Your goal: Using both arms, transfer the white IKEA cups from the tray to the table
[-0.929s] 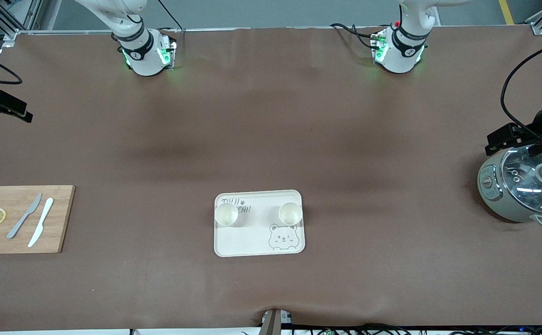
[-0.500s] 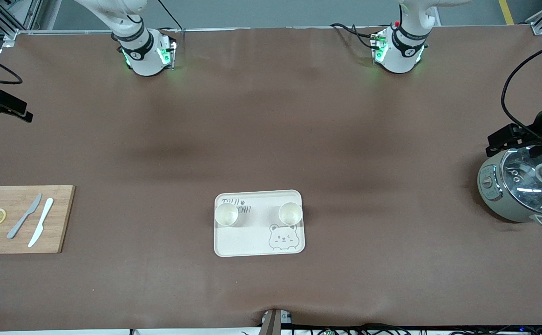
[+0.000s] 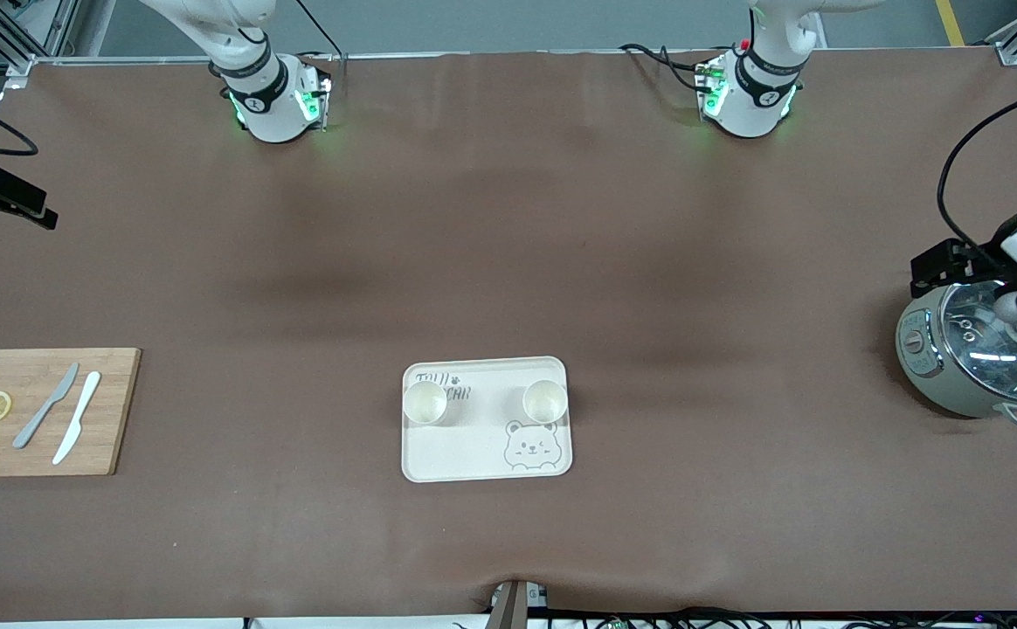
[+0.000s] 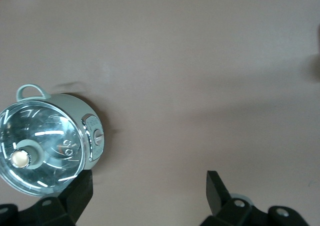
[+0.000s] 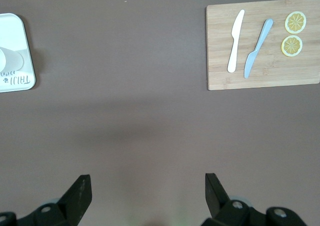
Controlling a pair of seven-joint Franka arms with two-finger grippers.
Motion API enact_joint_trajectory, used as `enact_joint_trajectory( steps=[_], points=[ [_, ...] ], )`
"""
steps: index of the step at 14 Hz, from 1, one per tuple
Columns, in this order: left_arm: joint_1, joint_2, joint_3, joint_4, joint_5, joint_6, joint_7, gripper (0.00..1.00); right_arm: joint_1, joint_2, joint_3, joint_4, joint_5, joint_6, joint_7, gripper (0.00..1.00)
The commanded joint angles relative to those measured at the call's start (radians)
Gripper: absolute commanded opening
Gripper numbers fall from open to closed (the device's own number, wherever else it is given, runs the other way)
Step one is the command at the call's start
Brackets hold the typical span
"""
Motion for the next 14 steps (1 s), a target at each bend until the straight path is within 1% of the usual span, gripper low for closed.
enact_joint_trajectory(
  steps=[1,3,5,6,7,9,10,12,14],
  points=[
    [-0.021,0.044,-0.016,-0.001,-0.002,0.052,-0.024,1.0,0.019,0.015,0.007,0.023,-0.044,-0.006,-0.007,1.0],
    [-0.037,0.079,-0.019,0.001,-0.02,0.075,-0.104,1.0,0.05,0.031,0.009,0.023,-0.143,-0.004,-0.022,1.0],
    [-0.064,0.121,-0.019,0.019,-0.049,0.097,-0.154,1.0,0.065,0.035,0.009,0.021,-0.155,0.017,-0.036,1.0],
    [-0.081,0.138,-0.019,0.038,-0.054,0.105,-0.185,1.0,0.065,0.04,0.012,0.021,-0.149,0.055,-0.073,1.0],
    [-0.101,0.164,-0.019,0.065,-0.057,0.108,-0.21,1.0,0.067,0.041,0.01,0.014,-0.12,0.091,-0.128,1.0],
    [-0.135,0.217,-0.02,0.105,-0.086,0.128,-0.269,1.0,0.064,0.054,0.007,0.017,0.044,0.097,-0.121,1.0],
    [-0.15,0.228,-0.02,0.105,-0.104,0.149,-0.303,1.0,0.068,0.054,0.007,0.023,0.084,0.1,-0.075,1.0],
    [-0.193,0.26,-0.019,0.105,-0.129,0.195,-0.375,1.0,0.094,0.086,0.012,0.026,0.101,0.154,0.043,1.0],
    [-0.225,0.288,-0.02,0.105,-0.143,0.236,-0.44,1.0,0.171,0.116,0.01,0.028,0.091,0.169,0.163,1.0]
  ],
)
